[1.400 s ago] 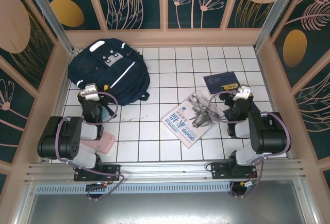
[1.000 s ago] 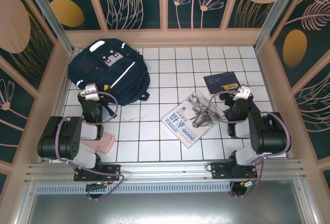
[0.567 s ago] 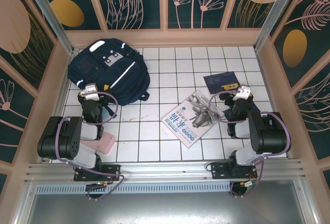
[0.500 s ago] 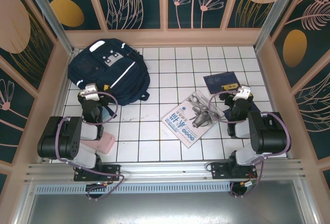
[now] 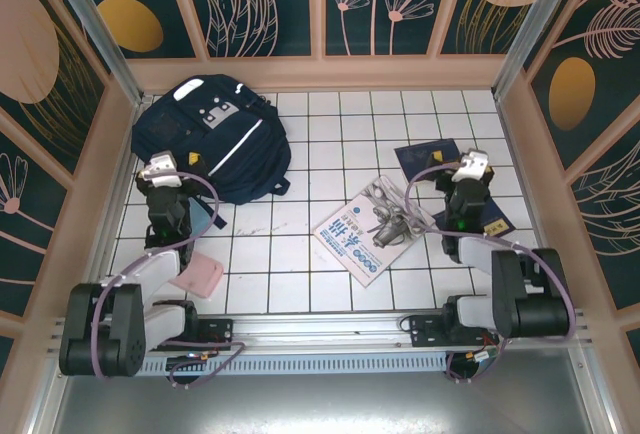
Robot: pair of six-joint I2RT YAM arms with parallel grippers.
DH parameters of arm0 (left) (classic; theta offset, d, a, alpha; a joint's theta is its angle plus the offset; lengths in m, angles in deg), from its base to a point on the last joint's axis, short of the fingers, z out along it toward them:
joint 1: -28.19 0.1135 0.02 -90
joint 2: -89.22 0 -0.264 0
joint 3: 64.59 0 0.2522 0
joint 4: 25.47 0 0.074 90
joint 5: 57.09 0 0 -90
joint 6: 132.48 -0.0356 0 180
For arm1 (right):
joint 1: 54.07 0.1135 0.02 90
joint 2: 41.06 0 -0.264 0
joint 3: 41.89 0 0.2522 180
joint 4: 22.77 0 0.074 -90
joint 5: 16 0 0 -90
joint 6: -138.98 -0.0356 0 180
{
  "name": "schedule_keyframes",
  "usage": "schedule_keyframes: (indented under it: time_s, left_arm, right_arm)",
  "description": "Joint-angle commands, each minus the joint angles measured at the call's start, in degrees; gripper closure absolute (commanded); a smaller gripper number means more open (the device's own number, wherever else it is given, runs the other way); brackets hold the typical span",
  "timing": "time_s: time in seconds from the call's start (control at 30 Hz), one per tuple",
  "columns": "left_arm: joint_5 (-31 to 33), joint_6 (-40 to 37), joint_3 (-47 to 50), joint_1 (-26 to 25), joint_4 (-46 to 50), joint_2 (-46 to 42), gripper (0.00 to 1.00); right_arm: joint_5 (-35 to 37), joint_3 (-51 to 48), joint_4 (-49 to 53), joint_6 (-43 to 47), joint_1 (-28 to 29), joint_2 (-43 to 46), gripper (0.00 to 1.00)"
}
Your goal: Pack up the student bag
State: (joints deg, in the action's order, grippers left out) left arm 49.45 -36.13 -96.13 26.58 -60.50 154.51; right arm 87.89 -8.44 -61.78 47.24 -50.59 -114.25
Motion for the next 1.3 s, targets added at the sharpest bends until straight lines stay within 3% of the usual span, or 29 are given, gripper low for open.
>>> schedule_keyframes:
  time_s: [0.0, 0.2, 0.33, 0.43, 0.6, 0.7, 0.97, 1.27]
  left_arm:
    - [0.7, 5.2, -3.9, 0.3, 12.3, -3.0, 0.01]
    - [0.7, 27.1, -12.9, 0.3, 28.4, -1.8, 0.01]
    - [-18.1, 28.6, -19.9, 0.3, 30.7, 6.8, 0.01]
    - [-26.9, 27.5, -26.3, 0.2, 32.9, 14.9, 0.03]
    - [-22.9, 26.5, -39.4, -0.1, 43.8, 25.8, 0.06]
    - [-23.9, 27.1, -46.9, -0.5, 47.5, 32.4, 0.10]
    - [-22.8, 28.1, -74.4, -5.9, 60.8, 56.0, 0.16]
    - [-26.3, 33.4, -83.4, -12.4, 62.0, 66.6, 0.18]
  right_arm:
    - [-0.1, 7.4, 18.7, -5.8, 1.0, 3.2, 0.01]
    - [-4.1, 25.9, 46.6, -22.5, 3.0, -3.2, 0.01]
    - [-11.3, 34.0, 52.0, -25.7, 6.1, -10.5, 0.01]
    - [-12.8, 38.1, 53.5, -26.8, 9.0, -14.7, 0.01]
    - [-16.5, 42.5, 55.1, -28.4, 11.2, -20.2, 0.01]
    - [-18.2, 43.6, 55.2, -28.8, 11.9, -22.5, 0.01]
    - [-20.6, 44.1, 55.3, -29.9, 12.1, -23.8, 0.01]
    - [-19.9, 44.1, 56.6, -30.9, 12.1, -22.8, 0.01]
